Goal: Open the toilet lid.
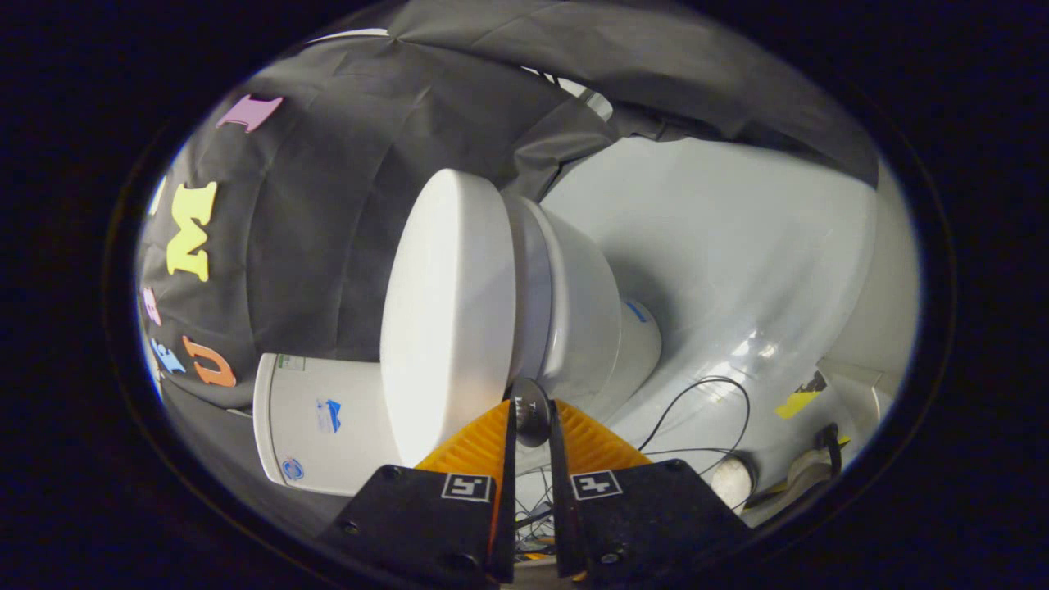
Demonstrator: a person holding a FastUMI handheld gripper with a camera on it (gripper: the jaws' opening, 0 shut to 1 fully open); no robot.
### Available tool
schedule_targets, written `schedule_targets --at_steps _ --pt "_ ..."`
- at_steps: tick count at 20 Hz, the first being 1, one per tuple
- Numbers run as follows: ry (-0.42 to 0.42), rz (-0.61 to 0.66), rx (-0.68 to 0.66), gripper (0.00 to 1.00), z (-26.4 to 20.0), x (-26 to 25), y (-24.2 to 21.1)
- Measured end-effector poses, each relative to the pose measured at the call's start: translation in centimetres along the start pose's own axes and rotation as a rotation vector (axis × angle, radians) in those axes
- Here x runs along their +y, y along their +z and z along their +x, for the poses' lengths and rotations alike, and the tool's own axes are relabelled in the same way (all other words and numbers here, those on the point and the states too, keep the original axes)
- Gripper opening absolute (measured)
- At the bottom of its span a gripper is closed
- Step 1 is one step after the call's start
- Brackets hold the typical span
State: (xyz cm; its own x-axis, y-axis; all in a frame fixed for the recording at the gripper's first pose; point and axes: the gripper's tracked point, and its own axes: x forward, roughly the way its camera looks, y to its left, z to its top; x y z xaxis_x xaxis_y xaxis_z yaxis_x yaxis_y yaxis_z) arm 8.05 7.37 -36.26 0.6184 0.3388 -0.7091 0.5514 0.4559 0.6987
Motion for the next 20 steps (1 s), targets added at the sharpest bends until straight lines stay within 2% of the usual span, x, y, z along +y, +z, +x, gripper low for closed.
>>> schedule_targets --at_steps 2,4,8,20 --pt "-0.011 -0.027 0.004 0.17 -0.3 0.4 -0.2" --pt "-0.015 -0.045 0.013 0.15 -0.4 0.7 -0.3" --pt "0.026 -0.002 0.020 0.15 -1.6 1.6 -0.1" --pt "0.064 -0.049 -0.006 0.15 -3.3 4.1 0.1"
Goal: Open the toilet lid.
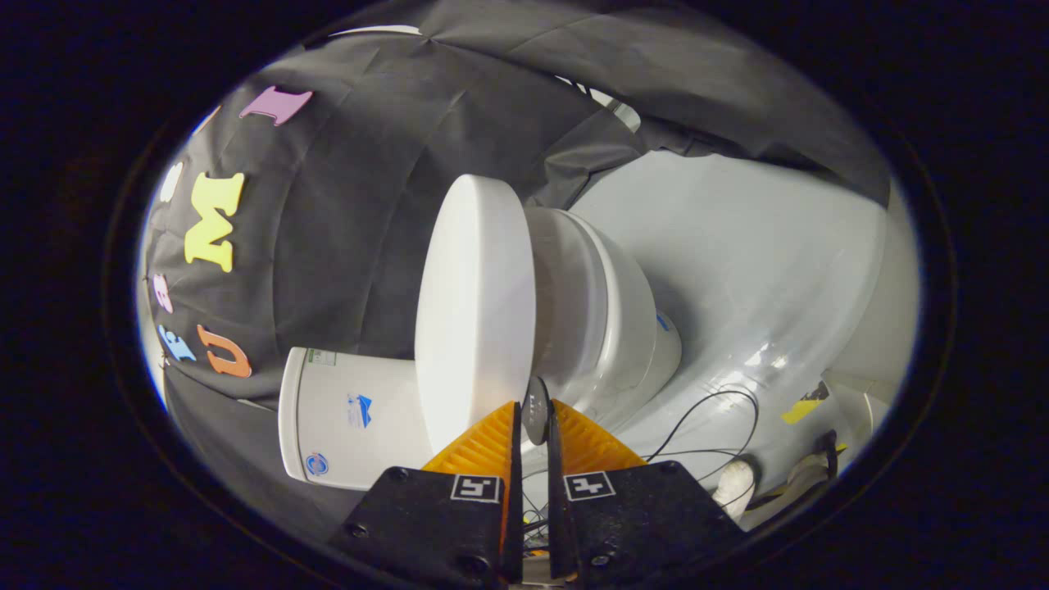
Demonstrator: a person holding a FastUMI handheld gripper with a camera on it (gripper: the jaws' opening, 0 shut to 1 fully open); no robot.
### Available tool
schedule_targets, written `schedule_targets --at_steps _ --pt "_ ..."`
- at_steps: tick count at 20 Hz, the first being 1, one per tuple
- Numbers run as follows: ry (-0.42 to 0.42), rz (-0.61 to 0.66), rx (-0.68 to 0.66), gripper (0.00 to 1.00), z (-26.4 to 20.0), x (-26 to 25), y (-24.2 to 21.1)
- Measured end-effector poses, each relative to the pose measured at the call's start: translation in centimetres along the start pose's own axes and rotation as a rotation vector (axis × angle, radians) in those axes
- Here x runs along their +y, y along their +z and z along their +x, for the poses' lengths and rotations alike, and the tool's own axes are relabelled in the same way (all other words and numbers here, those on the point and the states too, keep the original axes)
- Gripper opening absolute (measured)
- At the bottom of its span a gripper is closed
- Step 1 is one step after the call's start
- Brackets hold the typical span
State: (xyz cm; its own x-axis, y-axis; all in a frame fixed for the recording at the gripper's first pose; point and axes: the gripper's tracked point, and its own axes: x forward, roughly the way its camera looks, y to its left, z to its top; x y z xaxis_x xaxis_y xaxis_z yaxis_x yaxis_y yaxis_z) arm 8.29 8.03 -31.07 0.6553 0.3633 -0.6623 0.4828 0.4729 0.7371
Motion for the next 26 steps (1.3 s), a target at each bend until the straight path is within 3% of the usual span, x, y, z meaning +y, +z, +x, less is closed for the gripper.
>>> schedule_targets --at_steps 14,20,26 --pt "-0.006 -0.142 -0.045 0.15 -2.0 3.9 0.1" --pt "0.030 -0.248 -0.063 0.15 -3.4 8.8 -0.2" --pt "-0.005 -0.403 -0.092 0.15 -3.7 12.3 -0.9"
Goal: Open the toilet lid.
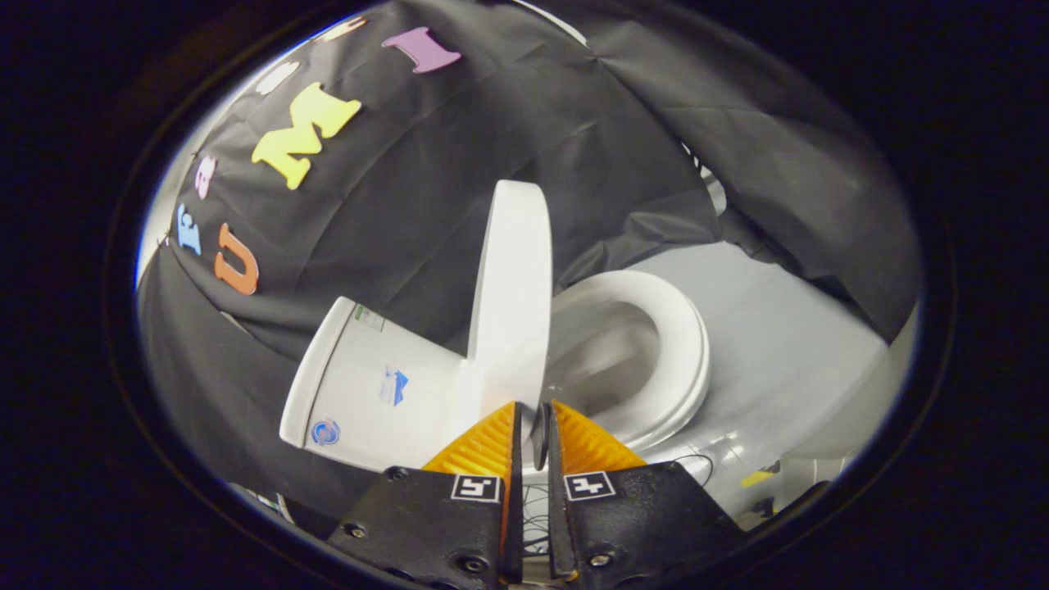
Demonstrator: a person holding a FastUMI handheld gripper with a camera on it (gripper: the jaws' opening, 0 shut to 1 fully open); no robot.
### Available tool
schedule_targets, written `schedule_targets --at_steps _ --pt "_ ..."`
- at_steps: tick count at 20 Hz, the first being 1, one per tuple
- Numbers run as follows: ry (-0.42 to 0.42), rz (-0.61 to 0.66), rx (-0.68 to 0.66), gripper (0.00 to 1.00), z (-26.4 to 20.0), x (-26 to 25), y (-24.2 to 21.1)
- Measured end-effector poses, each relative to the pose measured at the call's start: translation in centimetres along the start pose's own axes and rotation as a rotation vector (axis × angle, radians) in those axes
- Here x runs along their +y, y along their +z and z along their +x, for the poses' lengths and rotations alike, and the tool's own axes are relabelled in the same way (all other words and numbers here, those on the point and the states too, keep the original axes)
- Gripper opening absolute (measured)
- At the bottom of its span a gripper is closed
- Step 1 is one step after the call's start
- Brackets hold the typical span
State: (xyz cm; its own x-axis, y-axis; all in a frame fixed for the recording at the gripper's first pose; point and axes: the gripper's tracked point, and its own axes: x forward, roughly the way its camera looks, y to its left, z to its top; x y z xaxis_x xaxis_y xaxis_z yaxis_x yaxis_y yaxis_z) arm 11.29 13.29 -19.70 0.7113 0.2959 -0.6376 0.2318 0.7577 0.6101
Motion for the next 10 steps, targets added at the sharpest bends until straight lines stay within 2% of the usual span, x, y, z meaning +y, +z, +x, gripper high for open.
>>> schedule_targets --at_steps 10 --pt "-0.057 -0.100 -0.022 0.15 -0.6 3.1 0.1"
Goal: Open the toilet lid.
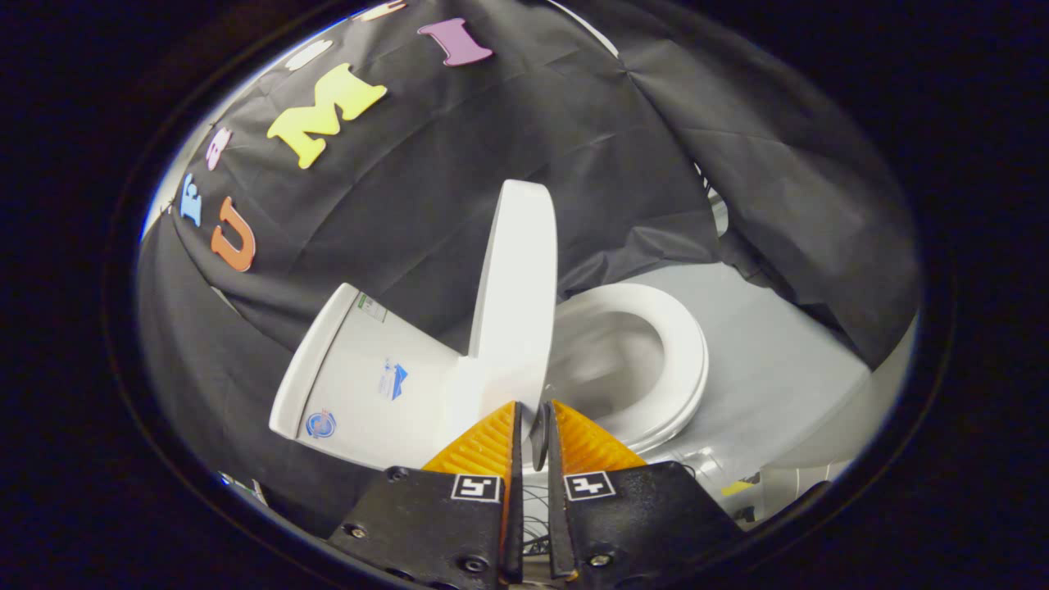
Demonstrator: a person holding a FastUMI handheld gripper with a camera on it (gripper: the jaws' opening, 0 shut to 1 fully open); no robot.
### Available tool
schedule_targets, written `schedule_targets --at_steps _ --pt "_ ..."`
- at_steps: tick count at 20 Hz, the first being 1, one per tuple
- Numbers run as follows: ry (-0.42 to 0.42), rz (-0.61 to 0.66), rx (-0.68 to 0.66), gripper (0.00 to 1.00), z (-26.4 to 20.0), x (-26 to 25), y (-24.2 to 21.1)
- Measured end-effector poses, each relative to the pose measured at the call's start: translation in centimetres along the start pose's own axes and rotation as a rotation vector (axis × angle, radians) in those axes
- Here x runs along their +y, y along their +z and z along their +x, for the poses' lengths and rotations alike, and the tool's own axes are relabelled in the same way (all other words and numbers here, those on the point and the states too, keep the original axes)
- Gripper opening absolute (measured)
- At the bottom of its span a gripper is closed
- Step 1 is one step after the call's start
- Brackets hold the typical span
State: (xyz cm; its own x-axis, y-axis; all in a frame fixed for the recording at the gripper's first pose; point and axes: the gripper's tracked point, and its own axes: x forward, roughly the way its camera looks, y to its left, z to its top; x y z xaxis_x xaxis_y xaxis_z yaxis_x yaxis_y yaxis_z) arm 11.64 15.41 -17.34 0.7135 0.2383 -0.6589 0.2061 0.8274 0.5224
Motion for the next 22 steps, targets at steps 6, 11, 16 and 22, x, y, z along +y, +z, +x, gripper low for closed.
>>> schedule_targets --at_steps 6,11,16,22 --pt "-0.037 -0.091 -0.020 0.16 -0.3 2.7 0.2" --pt "-0.038 -0.157 -0.042 0.15 -0.8 5.1 0.1" --pt "-0.036 -0.221 -0.060 0.15 -1.0 8.2 -0.1" --pt "-0.036 -0.315 -0.086 0.15 -1.1 11.8 -0.4"
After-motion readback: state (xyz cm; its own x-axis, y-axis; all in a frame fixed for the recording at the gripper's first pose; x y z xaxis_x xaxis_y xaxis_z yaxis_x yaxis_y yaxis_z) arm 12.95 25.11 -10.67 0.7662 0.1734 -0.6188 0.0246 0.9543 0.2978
